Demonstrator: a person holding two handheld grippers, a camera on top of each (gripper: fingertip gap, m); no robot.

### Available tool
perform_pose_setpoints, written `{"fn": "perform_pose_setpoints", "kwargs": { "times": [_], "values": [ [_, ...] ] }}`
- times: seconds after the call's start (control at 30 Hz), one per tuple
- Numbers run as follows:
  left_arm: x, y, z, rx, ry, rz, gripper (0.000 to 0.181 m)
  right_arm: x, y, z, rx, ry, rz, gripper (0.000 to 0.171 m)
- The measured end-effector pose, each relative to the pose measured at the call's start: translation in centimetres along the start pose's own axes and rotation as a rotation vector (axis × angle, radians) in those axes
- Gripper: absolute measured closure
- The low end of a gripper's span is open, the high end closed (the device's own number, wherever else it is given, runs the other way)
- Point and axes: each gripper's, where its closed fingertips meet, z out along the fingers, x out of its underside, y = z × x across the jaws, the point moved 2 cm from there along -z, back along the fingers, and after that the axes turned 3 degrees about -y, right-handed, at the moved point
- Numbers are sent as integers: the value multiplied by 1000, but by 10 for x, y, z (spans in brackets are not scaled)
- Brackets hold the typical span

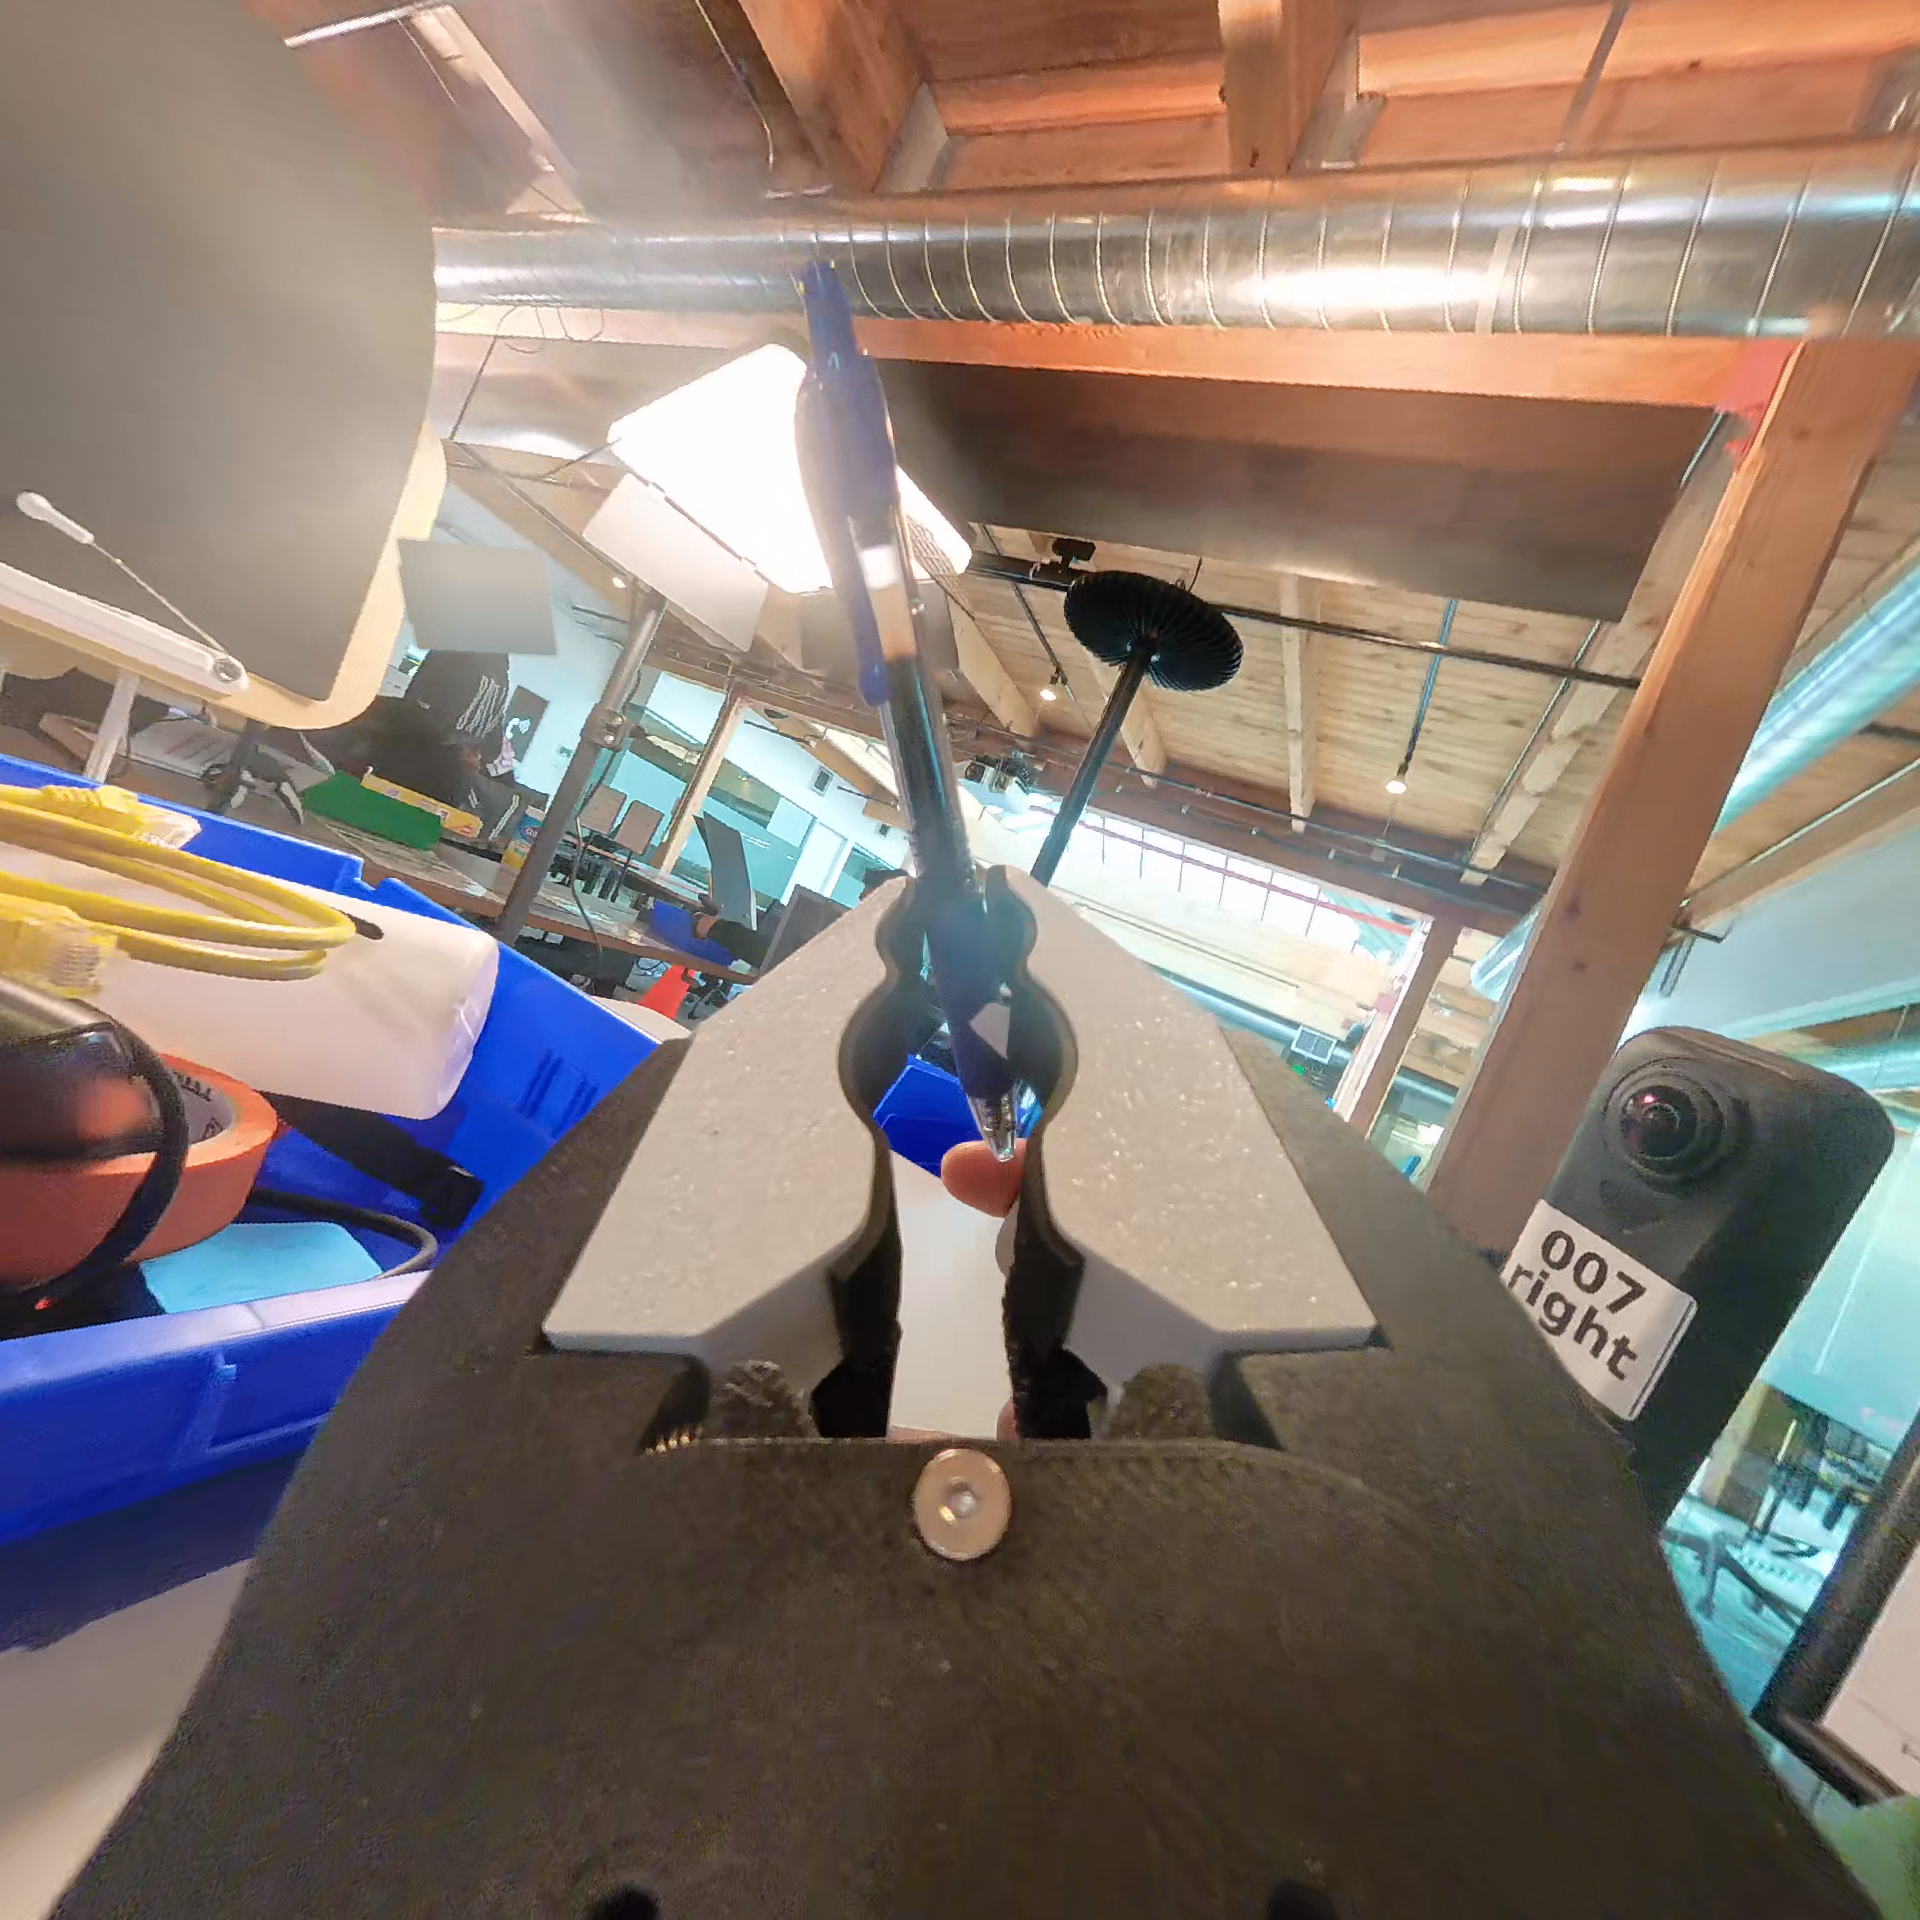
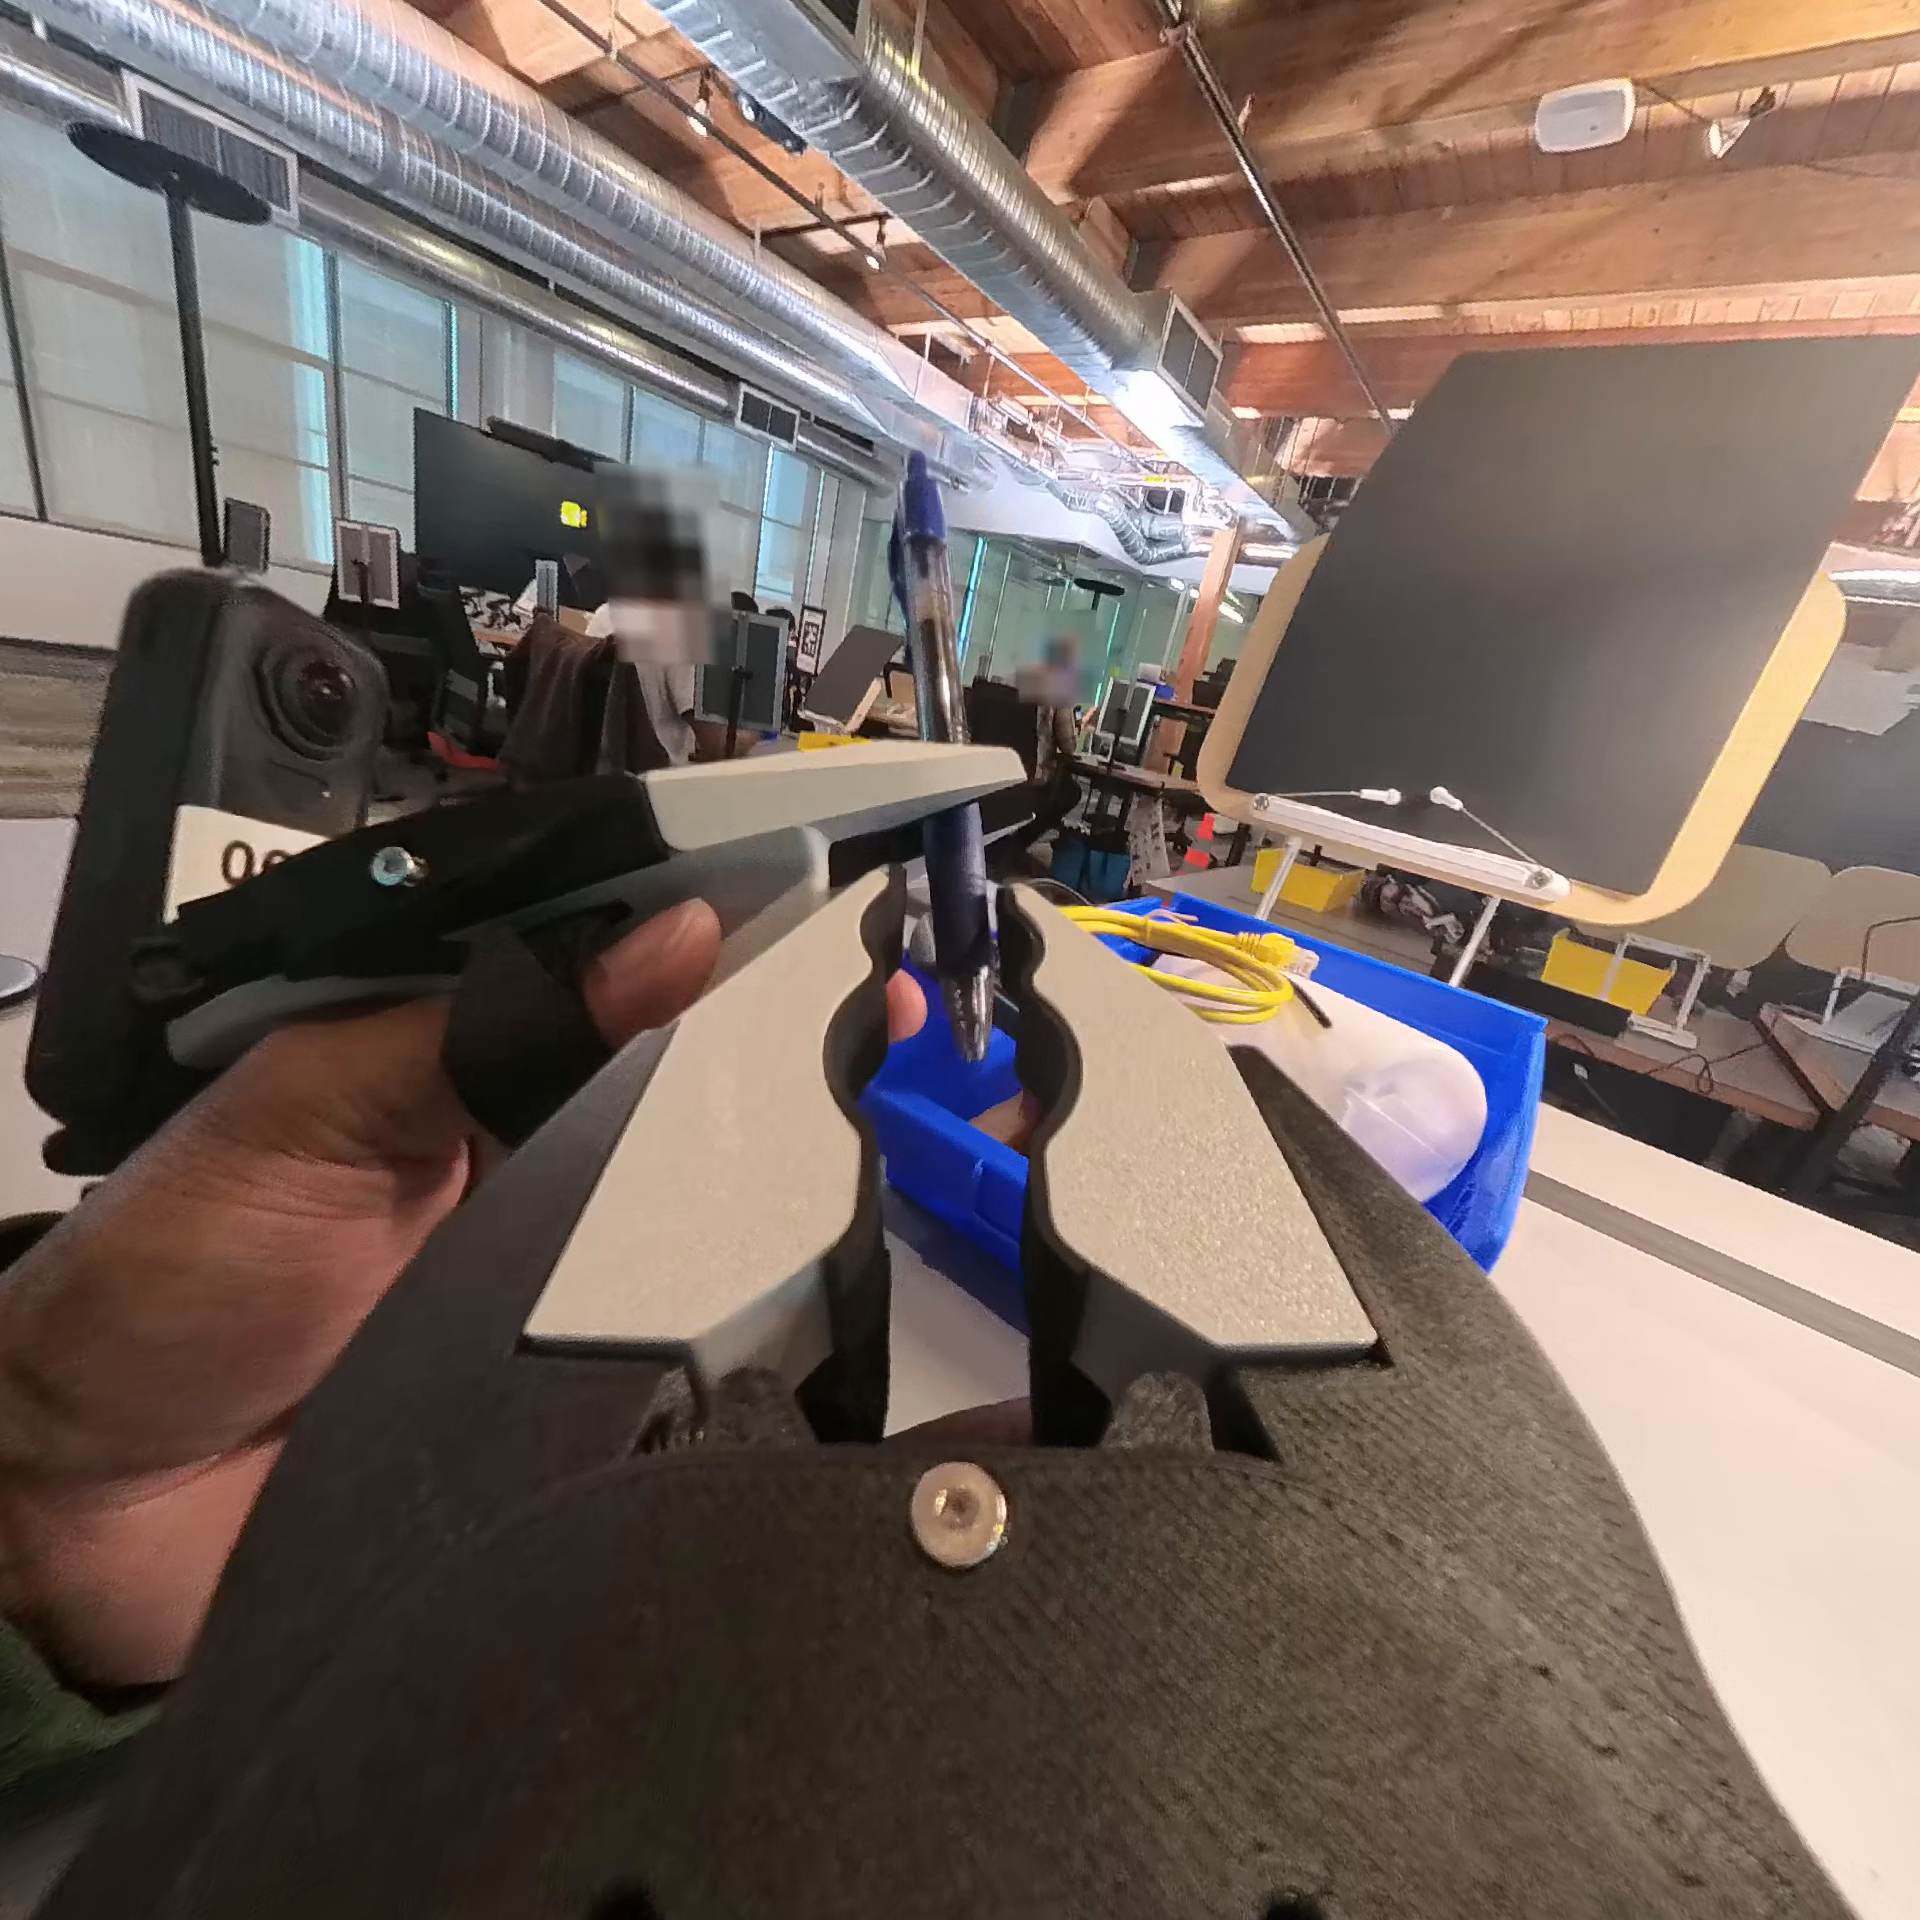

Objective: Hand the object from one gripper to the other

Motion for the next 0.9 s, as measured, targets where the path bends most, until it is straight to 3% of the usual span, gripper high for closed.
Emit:
{"fn": "perform_pose_setpoints", "kwargs": {
  "times": [0.27,0.43,0.9],
  "values": [
    [-1,-2,1,35,-11,-43,169,8,-4,1,30,60,-10,159],
    [11,-5,7,40,50,-54,159,6,-13,-1,79,45,-11,160],
    [21,-2,8,24,87,-121,167,5,-15,-2,85,23,-45,160]
  ]
}}
